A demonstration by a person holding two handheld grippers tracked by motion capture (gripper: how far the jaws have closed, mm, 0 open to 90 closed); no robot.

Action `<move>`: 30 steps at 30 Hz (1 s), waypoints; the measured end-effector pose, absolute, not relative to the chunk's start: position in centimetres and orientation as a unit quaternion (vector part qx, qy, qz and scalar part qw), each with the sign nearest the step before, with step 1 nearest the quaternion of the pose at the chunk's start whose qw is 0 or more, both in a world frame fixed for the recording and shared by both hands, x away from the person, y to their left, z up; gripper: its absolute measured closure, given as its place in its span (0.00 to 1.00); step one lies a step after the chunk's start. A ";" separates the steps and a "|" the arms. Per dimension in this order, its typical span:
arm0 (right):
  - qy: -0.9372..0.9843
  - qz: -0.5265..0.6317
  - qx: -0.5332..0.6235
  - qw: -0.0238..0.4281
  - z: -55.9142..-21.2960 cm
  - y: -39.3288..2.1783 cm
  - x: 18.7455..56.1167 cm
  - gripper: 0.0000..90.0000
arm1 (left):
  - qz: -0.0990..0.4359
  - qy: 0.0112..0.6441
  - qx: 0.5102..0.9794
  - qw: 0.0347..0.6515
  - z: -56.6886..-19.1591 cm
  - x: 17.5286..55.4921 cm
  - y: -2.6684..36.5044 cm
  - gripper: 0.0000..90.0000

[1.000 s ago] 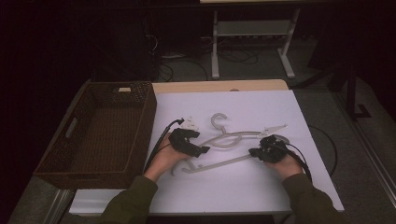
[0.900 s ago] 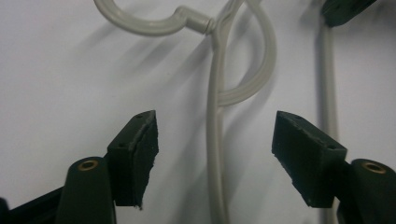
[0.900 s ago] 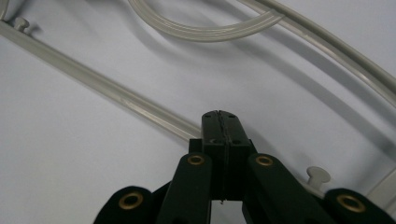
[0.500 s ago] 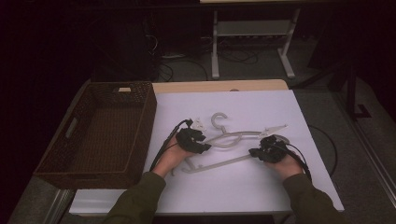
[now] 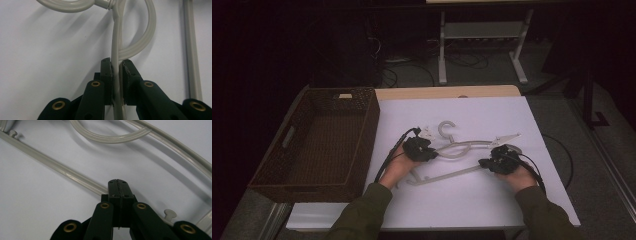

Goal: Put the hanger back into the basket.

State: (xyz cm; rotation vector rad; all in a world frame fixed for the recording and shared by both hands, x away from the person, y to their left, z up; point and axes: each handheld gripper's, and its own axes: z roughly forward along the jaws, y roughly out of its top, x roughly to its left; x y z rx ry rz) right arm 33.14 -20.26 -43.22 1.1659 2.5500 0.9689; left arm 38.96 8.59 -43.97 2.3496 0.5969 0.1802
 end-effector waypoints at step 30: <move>0.788 0.459 0.387 0.133 -39.4 -23.3 29.3 0.27 | 0.086 0.250 0.894 0.361 -37.2 38.6 10.5 0.92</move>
